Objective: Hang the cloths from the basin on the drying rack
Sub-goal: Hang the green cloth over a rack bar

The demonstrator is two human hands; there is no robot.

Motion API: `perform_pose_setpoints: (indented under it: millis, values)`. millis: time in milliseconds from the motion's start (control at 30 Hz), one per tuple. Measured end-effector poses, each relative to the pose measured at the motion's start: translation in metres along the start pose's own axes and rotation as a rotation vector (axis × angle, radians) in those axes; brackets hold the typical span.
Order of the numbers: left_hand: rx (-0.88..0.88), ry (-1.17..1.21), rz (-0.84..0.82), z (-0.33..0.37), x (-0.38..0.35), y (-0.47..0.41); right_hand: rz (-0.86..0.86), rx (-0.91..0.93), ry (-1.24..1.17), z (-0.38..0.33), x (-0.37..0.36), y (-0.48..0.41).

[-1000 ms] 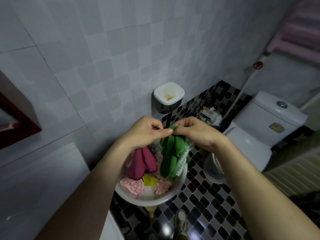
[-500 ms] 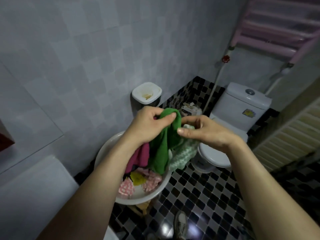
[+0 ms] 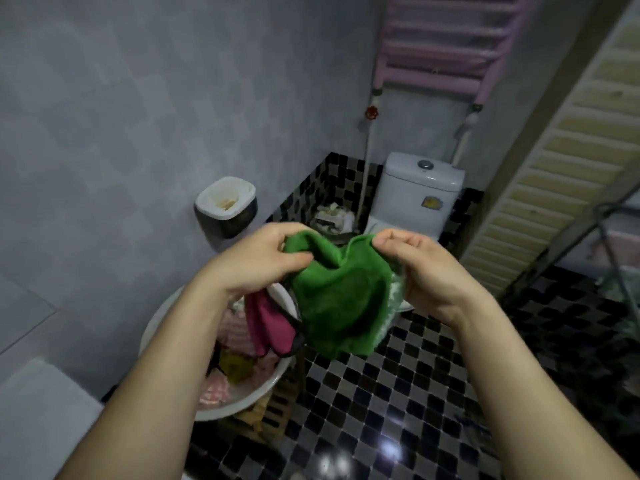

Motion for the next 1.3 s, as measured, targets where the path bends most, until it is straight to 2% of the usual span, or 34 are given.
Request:
perform_pose_setpoints:
  millis: [67,133,167,200,267,367,433,600,767,900,1100,1167,1300]
  values:
    - [0.035,-0.222,-0.086,-0.004,-0.024,0.003,-0.04,0.054,0.137,-0.015,0.011,0.022]
    - [-0.007,-0.383,0.003,0.006,-0.042,0.004,-0.075,0.117,0.312,-0.026,0.019,0.042]
    - [-0.081,-0.381,0.063,0.019,-0.055,0.007,-0.069,0.142,0.395,-0.031,0.026,0.052]
    - [-0.153,-0.321,0.086,0.034,-0.071,0.011,-0.048,0.167,0.464,-0.035,0.033,0.063]
    - [-0.199,-0.139,-0.042,0.055,-0.118,0.018,0.038,0.205,0.539,-0.045,0.055,0.087]
    - [-0.145,0.094,-0.263,0.069,-0.175,0.032,0.147,0.217,0.562,-0.053,0.09,0.122]
    - [-0.128,0.146,-0.317,0.076,-0.201,0.039,0.21,0.213,0.571,-0.055,0.112,0.144]
    - [-0.185,0.165,-0.262,0.109,-0.245,0.053,0.348,0.18,0.614,-0.058,0.163,0.214]
    - [-0.374,0.189,-0.228,0.156,-0.263,0.066,0.34,-0.097,0.903,-0.03,0.194,0.271]
    - [-0.442,0.252,-0.201,0.173,-0.265,0.066,0.484,-0.216,0.915,-0.013,0.216,0.31]
    - [-0.406,0.266,-0.221,0.167,-0.264,0.057,0.702,-0.201,0.935,-0.034,0.223,0.357]
    - [-0.379,0.239,-0.279,0.164,-0.264,0.057,0.799,-0.076,0.797,-0.042,0.223,0.367]
    - [-0.364,0.01,-0.506,0.159,-0.28,0.075,1.058,0.288,0.296,-0.059,0.232,0.388]
Point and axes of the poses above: each hand's wrist, its own y-axis away from the middle knuckle, its own x-axis out of the back of the hand, z = x × y, the point moved 8 cm from there along -y, towards the middle knuckle, and after that the axes turned 8 degrees about z, right-handed, at the moved point
